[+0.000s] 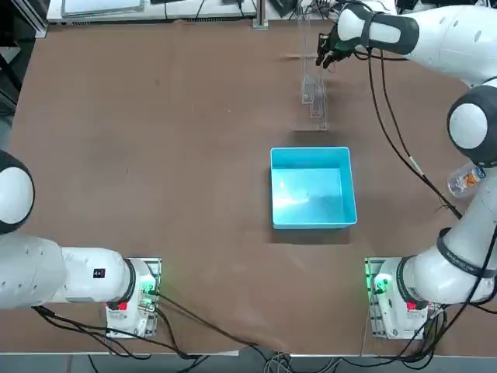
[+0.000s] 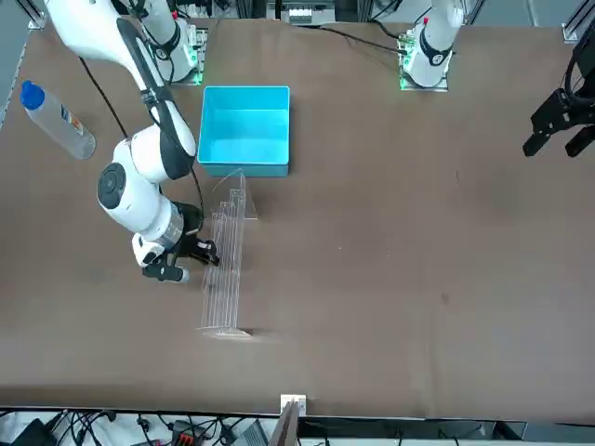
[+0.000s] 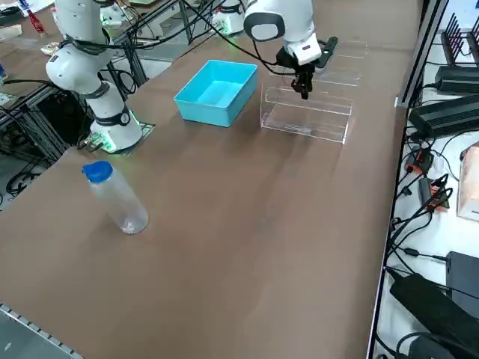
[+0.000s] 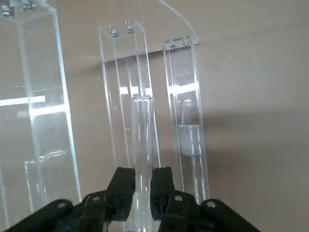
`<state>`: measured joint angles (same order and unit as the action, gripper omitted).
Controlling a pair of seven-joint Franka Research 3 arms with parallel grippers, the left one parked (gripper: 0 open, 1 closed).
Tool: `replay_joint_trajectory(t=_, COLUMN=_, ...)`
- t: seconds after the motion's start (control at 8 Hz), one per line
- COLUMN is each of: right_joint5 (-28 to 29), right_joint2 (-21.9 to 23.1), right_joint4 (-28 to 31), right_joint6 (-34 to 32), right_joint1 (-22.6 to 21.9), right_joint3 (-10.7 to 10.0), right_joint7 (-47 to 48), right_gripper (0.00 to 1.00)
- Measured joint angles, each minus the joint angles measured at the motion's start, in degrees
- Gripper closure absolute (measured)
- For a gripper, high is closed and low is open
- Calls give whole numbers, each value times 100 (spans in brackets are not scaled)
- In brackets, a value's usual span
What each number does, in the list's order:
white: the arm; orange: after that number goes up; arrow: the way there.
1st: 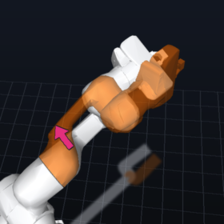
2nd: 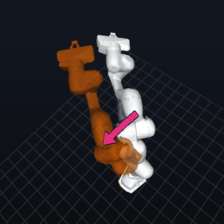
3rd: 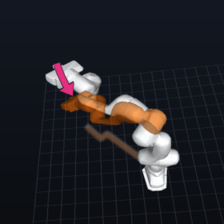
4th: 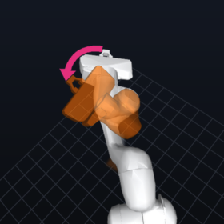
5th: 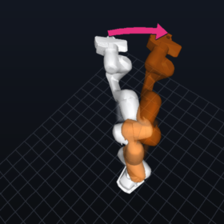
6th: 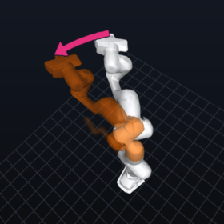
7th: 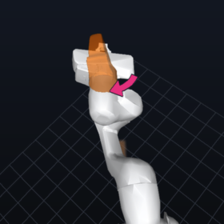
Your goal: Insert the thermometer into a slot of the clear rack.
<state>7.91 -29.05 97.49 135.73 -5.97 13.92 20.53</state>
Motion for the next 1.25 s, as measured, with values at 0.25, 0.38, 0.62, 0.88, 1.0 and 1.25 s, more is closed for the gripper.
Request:
replay_joint_trajectory(t=0.25, right_joint5=-2, right_joint2=-13, right_joint4=5, right_joint6=5, right_joint1=-33, right_joint3=0, right_joint7=0, right_gripper=78)
replay_joint_trajectory(t=0.38, right_joint5=-19, right_joint2=-26, right_joint4=6, right_joint6=6, right_joint1=-35, right_joint3=0, right_joint7=0, right_gripper=78)
replay_joint_trajectory(t=0.62, right_joint5=-158, right_joint2=-84, right_joint4=6, right_joint6=13, right_joint1=-35, right_joint3=-3, right_joint7=3, right_gripper=78)
replay_joint_trajectory(t=0.88, right_joint5=-172, right_joint2=-119, right_joint4=6, right_joint6=40, right_joint1=-36, right_joint3=-3, right_joint7=3, right_gripper=78)
replay_joint_trajectory(t=1.0, right_joint5=-172, right_joint2=-119, right_joint4=6, right_joint6=43, right_joint1=-38, right_joint3=-3, right_joint7=3, right_gripper=78)
replay_joint_trajectory(t=1.25, right_joint5=-172, right_joint2=-120, right_joint4=6, right_joint6=47, right_joint1=-41, right_joint3=-3, right_joint7=3, right_gripper=78)
